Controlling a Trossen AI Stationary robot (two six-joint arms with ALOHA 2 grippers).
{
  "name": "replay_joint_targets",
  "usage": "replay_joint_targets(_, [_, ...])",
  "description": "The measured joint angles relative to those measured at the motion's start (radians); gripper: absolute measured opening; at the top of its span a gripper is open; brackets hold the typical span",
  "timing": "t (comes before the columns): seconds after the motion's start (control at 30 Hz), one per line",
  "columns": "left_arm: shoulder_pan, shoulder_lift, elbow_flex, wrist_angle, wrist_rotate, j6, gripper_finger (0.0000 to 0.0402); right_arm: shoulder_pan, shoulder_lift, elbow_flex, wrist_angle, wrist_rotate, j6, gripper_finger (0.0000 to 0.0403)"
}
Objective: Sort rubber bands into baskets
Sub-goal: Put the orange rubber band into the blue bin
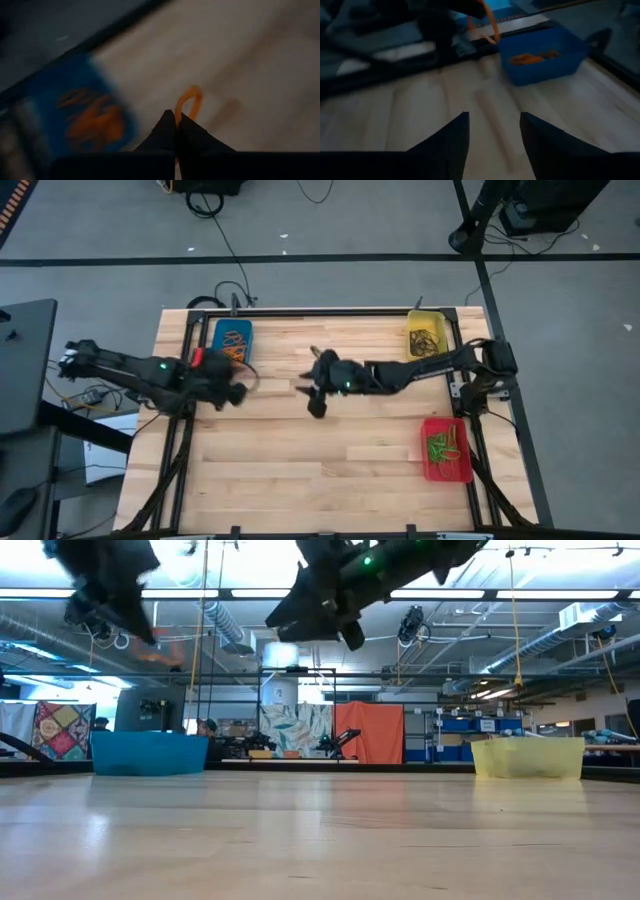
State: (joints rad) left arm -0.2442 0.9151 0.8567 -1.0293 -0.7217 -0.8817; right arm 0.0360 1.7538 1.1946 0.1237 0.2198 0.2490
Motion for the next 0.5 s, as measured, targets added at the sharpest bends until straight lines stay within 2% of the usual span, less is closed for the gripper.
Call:
replay_joint_targets(0.1, [0.06,-0.09,-0.036,-0.178,-0.064,-0.19,0.0,-0.049,0.0,0.0,0.025,-0.004,0.044,0.0199])
replay_joint_targets(0.17, [0.104,-0.15,-0.071,-0.216,-0.07,-0.251,0.0,-0.08,0.0,0.0,0.035,-0.004,0.044,0.0207])
replay_joint_targets(0.33, [0.184,-0.251,-0.184,-0.114,-0.04,-0.213,0.0,-0.146,0.0,0.0,0.065,-0.029,0.053,0.0215])
replay_joint_targets(0.5, [0.294,-0.268,-0.286,-0.07,0.004,-0.261,0.0,-0.19,0.0,0.0,0.117,-0.089,0.144,0.0213])
